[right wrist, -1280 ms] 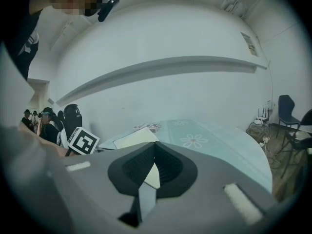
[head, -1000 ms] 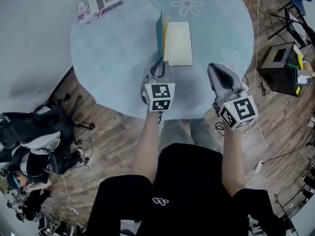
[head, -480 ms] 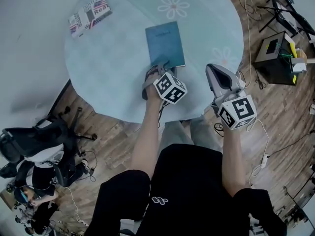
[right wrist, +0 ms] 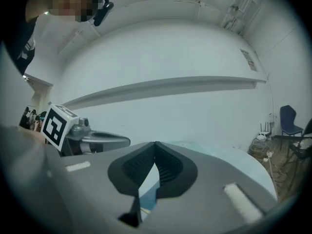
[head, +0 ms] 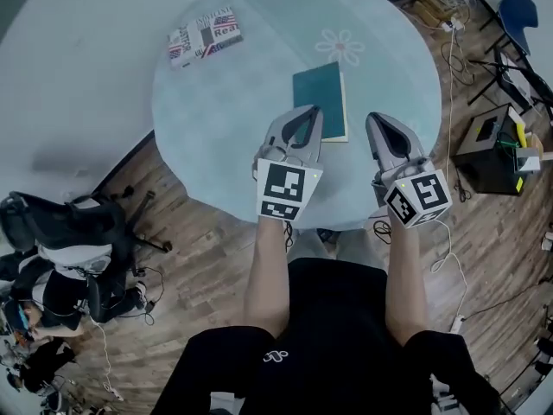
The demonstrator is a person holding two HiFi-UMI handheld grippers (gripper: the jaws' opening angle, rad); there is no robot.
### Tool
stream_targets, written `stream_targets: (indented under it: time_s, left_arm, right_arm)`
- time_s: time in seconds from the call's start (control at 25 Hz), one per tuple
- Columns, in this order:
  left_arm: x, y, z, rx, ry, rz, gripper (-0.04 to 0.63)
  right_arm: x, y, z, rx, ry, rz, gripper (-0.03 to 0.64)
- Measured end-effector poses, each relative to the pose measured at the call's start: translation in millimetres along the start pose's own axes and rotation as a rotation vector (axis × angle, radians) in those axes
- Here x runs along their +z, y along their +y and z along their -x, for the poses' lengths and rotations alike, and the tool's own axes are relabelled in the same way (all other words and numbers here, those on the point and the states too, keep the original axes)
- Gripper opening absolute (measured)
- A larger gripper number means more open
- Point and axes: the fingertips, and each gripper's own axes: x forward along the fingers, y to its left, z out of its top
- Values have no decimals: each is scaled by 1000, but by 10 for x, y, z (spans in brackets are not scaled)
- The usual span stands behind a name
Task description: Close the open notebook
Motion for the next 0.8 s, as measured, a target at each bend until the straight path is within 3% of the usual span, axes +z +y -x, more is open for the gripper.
stream_targets:
  time_s: [0.2, 0.36, 0.8]
  left_arm:
    - [689, 593, 449, 197, -224, 147, 3]
    - [880, 800, 711, 299, -287, 201, 3]
    - [1075, 663, 774, 310, -298, 152, 3]
  right_arm:
    - [439, 126, -158, 23, -112, 20, 11]
    - [752, 202, -191, 11, -166, 32, 11]
    - [995, 275, -247, -3, -146, 90, 11]
